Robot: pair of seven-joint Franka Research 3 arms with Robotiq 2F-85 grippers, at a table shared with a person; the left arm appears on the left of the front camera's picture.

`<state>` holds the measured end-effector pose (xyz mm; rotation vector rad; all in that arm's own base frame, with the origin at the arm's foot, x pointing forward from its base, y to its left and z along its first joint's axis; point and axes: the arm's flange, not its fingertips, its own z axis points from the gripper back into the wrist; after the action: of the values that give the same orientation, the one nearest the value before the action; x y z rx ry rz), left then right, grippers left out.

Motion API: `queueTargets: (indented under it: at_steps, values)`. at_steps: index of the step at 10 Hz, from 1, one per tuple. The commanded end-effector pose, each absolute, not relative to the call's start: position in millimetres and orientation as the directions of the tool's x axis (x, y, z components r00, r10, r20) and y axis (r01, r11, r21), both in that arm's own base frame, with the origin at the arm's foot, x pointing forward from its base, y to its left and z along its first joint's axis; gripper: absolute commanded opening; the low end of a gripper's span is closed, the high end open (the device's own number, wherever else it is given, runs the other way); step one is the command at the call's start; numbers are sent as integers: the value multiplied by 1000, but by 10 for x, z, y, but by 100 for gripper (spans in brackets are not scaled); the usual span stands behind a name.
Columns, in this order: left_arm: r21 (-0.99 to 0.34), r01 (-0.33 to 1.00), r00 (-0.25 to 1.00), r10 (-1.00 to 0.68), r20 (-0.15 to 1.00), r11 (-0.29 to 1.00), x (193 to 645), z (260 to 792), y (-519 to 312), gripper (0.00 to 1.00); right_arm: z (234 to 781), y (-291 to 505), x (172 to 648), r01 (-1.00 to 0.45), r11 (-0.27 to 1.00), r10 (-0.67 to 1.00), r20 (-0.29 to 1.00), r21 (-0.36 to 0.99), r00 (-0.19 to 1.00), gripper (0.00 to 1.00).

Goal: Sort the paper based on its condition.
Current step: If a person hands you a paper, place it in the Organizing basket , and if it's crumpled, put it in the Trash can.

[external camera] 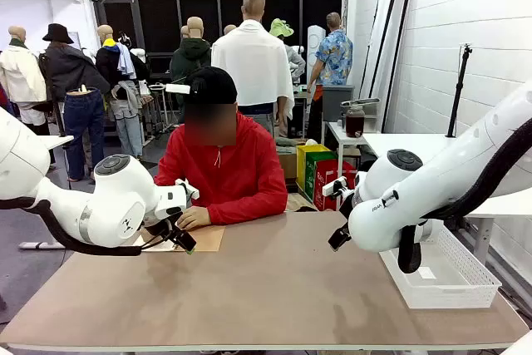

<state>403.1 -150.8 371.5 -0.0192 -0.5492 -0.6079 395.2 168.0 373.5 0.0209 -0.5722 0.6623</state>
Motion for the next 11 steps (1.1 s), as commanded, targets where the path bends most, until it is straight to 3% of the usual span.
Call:
queueTargets:
  at_steps: [1, 11]
  values:
    - [141, 547, 683, -537, 495, 825, 4031, 3716, -1508, 100, 3735, 1680, 3952, -587, 794, 575, 508, -159, 641, 100]
    - [141, 547, 683, -537, 495, 825, 4031, 3716, -1508, 100, 3735, 1680, 3952, -587, 794, 575, 508, -159, 641, 100]
